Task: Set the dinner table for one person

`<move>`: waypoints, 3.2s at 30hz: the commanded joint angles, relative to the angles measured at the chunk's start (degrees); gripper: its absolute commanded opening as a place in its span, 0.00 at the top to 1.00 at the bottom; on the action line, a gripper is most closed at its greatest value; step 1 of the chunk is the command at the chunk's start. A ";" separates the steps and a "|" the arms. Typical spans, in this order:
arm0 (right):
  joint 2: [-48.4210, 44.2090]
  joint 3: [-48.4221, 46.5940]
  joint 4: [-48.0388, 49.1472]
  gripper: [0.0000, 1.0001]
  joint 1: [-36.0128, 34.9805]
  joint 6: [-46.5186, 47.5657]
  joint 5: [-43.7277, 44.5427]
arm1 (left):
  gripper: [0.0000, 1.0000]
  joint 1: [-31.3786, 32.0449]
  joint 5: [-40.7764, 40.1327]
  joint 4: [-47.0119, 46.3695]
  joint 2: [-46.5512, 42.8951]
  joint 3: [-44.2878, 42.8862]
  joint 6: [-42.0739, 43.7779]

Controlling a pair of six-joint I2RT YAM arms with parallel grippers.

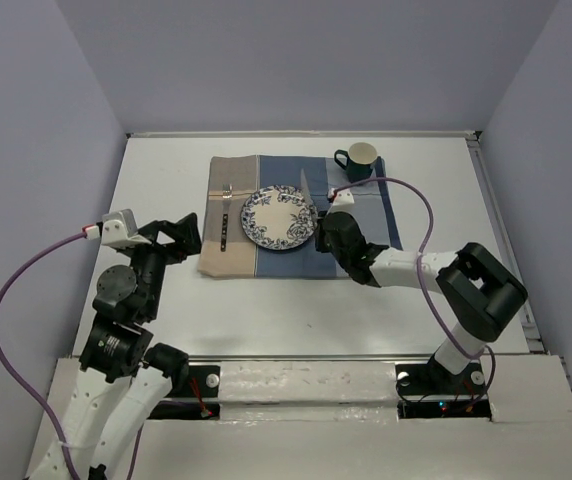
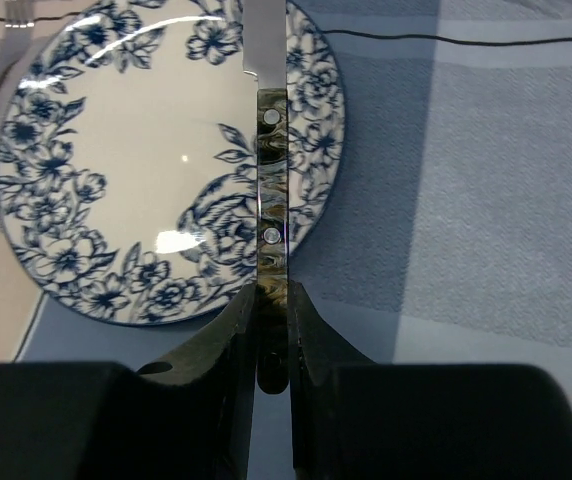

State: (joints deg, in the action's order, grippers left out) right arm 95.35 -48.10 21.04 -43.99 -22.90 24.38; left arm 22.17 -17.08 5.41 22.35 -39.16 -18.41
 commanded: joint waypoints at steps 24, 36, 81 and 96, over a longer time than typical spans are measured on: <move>4.58 0.37 -1.26 1.00 8.66 -1.98 2.15 | 0.01 0.06 3.90 -3.83 3.14 -0.31 1.80; 5.64 0.64 -2.58 1.00 8.66 -4.26 3.31 | 0.01 0.06 3.90 -3.83 3.05 -0.31 1.72; -67.03 15.04 -23.56 0.00 8.66 4.35 0.66 | 0.01 -1.52 15.50 -10.07 -2.04 0.57 3.30; -76.98 15.49 -29.91 0.00 8.66 0.57 2.86 | 0.01 -1.52 26.13 -12.00 1.11 -0.31 1.63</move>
State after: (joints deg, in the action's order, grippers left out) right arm 19.64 -30.17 -8.38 -35.59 -21.74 25.65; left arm 20.88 4.40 -3.97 21.41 -38.85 -16.40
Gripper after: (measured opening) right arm 0.994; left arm 0.989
